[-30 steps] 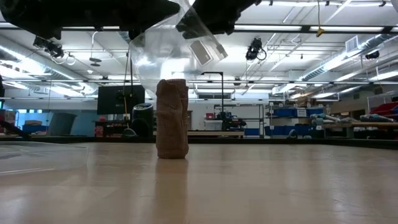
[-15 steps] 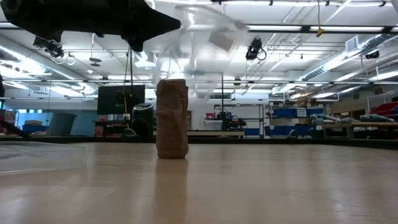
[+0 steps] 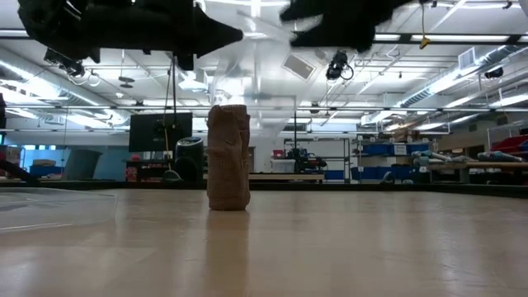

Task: Roll bandage
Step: Put the rolled brown bandage into the transparent zip bag

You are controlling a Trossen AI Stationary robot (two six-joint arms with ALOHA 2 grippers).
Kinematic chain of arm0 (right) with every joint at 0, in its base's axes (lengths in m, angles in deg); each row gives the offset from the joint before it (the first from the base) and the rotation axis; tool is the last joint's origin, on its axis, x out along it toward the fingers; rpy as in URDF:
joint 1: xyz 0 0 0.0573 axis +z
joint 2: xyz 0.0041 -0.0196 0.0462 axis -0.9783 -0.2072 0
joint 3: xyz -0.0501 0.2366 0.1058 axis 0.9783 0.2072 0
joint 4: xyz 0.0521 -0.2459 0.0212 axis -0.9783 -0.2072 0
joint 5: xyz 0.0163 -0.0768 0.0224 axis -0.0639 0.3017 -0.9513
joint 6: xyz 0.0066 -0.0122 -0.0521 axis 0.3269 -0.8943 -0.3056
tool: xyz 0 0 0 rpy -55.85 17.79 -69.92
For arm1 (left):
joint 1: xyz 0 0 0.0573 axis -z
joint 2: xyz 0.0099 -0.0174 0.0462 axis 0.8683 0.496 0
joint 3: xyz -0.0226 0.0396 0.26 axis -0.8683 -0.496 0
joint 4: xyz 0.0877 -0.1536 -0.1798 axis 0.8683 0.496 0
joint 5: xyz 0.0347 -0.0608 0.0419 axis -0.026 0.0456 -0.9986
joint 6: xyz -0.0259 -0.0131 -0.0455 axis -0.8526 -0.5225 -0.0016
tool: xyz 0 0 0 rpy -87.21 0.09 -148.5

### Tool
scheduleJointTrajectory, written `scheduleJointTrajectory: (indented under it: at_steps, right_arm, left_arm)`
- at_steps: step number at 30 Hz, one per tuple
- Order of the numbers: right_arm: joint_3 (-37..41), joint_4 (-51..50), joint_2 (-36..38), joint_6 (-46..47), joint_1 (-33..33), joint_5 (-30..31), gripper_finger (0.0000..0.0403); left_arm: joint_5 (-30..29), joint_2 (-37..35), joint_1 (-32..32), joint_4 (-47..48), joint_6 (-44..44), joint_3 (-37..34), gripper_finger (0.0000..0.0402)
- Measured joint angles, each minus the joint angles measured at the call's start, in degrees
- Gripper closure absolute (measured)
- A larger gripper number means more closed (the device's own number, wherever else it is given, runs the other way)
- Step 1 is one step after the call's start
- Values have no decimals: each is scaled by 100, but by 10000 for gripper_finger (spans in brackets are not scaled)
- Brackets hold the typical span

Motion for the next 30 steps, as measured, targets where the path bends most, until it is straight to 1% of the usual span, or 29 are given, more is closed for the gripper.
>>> scheduleJointTrajectory:
  at_steps: [3,5,8,12,17,21,30]
  right_arm:
    - [728,1607,-443,7,-78,40,126]
    - [1006,2488,-826,89,-121,176,129]
    - [1078,3098,-1451,311,-214,203,134]
    - [753,3320,-2049,407,-326,73,136]
    - [462,3339,-2393,668,-446,-382,130]
    - [434,3309,-2424,890,-497,-714,122]
    - [430,3388,-2323,1027,-453,-795,106]
  left_arm:
    - [183,1,-117,-167,-25,0,402]
    - [208,0,-172,-198,-61,-2,402]
    - [212,1,-228,-195,-100,-2,402]
    - [212,0,-291,-186,-106,-2,402]
    - [214,2,-296,-184,-107,-2,402]
    - [214,0,-296,-149,-105,-2,402]
    - [240,2,-294,-150,-107,-2,402]
